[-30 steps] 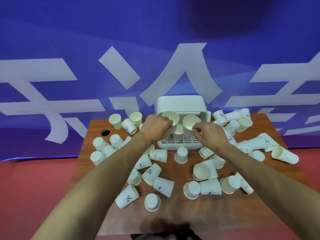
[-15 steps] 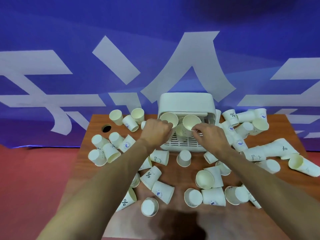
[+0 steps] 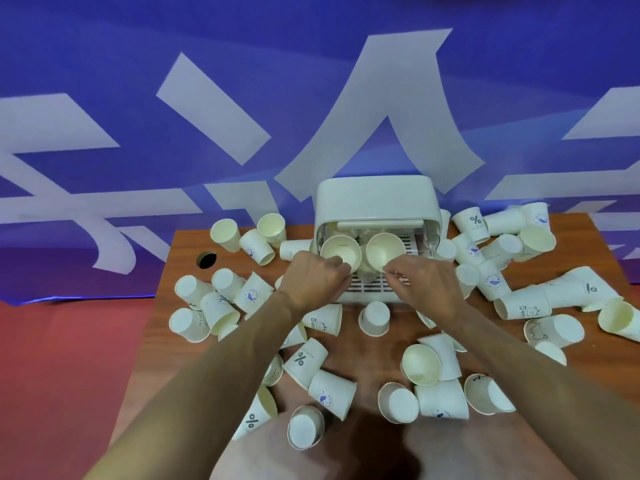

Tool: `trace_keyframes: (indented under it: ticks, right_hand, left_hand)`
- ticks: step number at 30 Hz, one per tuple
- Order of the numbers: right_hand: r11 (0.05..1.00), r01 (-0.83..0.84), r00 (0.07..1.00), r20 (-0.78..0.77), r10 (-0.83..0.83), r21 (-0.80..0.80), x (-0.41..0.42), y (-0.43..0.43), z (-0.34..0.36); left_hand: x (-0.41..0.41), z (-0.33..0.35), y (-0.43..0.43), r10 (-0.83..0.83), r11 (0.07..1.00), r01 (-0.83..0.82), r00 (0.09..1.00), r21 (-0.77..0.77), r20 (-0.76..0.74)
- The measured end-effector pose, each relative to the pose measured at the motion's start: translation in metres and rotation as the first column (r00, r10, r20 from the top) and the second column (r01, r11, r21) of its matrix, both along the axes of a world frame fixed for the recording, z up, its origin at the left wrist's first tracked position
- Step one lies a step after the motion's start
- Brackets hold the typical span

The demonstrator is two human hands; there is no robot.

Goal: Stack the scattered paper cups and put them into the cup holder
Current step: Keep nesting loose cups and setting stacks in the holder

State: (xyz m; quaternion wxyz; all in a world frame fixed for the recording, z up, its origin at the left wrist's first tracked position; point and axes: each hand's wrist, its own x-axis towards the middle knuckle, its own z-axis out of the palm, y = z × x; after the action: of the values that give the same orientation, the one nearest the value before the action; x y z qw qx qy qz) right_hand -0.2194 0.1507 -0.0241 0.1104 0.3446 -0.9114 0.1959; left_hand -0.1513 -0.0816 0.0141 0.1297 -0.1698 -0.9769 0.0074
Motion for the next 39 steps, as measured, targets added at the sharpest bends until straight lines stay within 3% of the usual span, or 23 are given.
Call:
trace_keyframes:
  ticks: [7,20,29,39]
  right_hand:
    - [0.995,-0.048,0.995,-0.096,0.039,-0.091,-0.002,0.001,-0.022]
    - [0.996,-0.048,0.998,-0.036,0.045,-0.076,-0.002,-0.007,-0.039]
    - [0.994,-0.047,0.998,-0.043,0.043,-0.099,-0.005,-0.016,-0.038]
    - [0.999,0.037,0.997,0.073,-0.036,-0.01,-0.013,-0.024,-0.05]
  left_hand:
    - [-0.006,-0.03,-0.007,0.02,0.999,-0.017,0.996,0.037,-0.086]
    - [-0.001,-0.044,-0.017,0.103,0.985,-0.088,0.99,0.145,-0.098]
    - [-0.009,-0.053,-0.023,0.011,0.999,-0.011,1.0,0.05,0.013]
    - [-0.023,-0.07,-0.025,-0.012,0.999,0.005,0.986,0.043,0.164]
